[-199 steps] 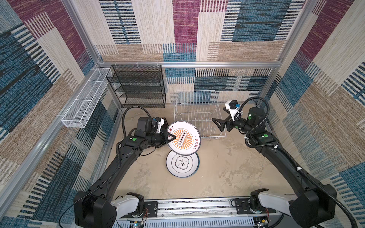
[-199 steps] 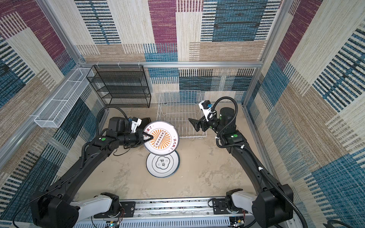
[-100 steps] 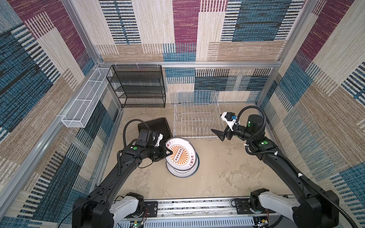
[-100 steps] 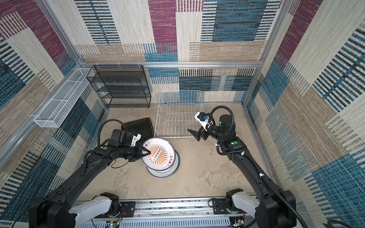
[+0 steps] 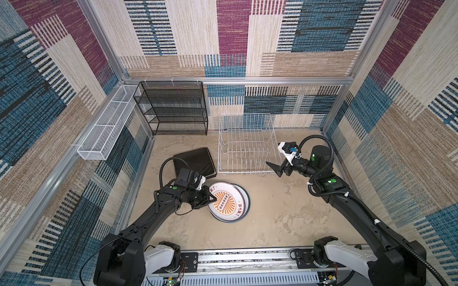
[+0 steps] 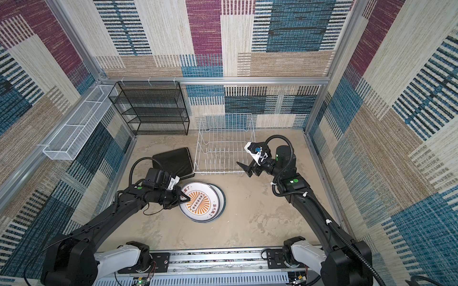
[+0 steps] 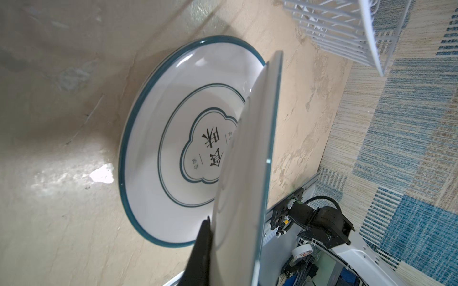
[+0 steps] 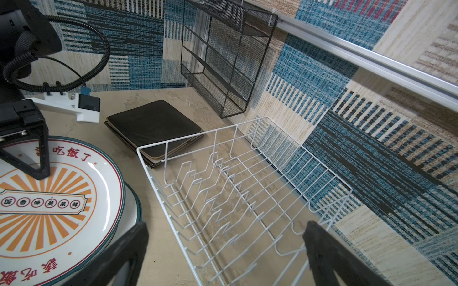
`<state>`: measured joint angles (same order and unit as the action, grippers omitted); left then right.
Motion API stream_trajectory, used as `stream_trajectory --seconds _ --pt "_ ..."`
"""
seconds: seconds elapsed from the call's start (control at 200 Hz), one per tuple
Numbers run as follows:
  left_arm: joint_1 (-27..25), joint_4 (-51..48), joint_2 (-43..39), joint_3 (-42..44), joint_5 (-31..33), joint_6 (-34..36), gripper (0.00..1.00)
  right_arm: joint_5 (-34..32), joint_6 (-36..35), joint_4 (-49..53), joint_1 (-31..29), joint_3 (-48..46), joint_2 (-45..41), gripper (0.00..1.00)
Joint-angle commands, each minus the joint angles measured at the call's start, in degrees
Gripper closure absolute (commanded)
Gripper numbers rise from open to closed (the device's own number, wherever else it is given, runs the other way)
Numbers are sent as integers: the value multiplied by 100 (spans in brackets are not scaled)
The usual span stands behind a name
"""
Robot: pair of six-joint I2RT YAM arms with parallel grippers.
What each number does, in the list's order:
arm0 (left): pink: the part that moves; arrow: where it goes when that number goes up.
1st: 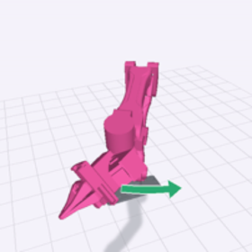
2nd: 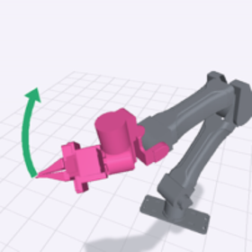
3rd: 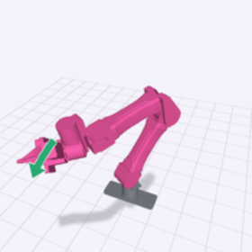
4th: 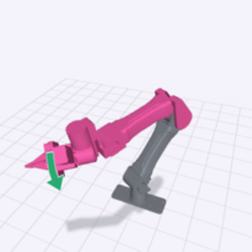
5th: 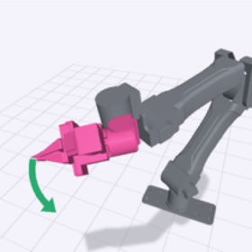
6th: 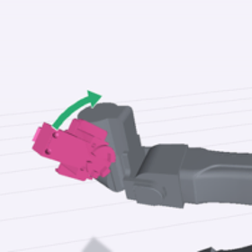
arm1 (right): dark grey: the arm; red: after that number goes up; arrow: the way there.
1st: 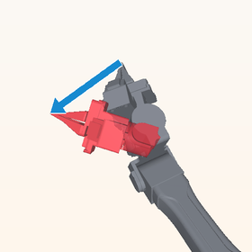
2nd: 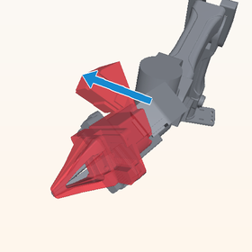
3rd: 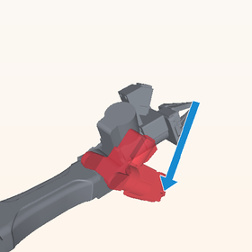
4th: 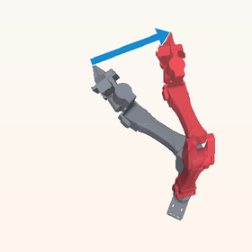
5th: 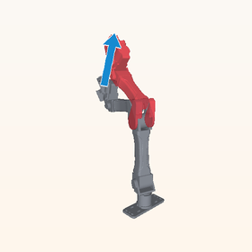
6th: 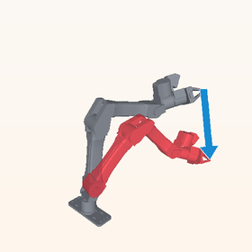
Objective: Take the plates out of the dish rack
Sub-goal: 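Open and withdraw the right gripper while the left carries the plate to the stack, then lower the plate flat onto the green-rimmed stack and open the left gripper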
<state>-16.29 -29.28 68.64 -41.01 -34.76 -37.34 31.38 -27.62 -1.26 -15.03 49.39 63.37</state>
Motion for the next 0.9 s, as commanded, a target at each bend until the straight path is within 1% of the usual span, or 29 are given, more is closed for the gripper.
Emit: stream_trajectory --seconds 0.0,0.14,0.28,0.391,0.426,0.481,0.661,0.756,0.846,0.861,0.896 --pt "-11 684 115 117 -231 -132 100 -54 107 -291 -26 1 33 0" --pt "-14 786 337 163 -275 -100 100 -104 128 -305 -27 27 39 0" --pt "-12 985 389 255 -321 -185 100 -121 142 -314 -42 27 67 0" --pt "-12 583 488 87 -179 79 100 -149 190 -350 -57 70 128 0" --pt "-7 430 515 20 -131 158 96 -133 210 -358 -61 89 148 0" --pt "-14 257 531 -49 -84 240 85 -119 235 -375 -64 97 164 0" --pt "-14 61 588 -134 52 294 57 -123 257 -375 -97 78 206 0" --pt "-7 36 592 -139 102 254 46 -143 249 -336 -101 109 204 0" --pt "-14 -110 609 -226 110 292 39 -182 208 -322 -103 101 175 0" --pt "-12 -158 611 -256 290 309 38 -190 205 -315 -105 99 168 0" --pt "-13 -295 626 -340 380 347 36 -193 192 -314 -106 74 166 0"
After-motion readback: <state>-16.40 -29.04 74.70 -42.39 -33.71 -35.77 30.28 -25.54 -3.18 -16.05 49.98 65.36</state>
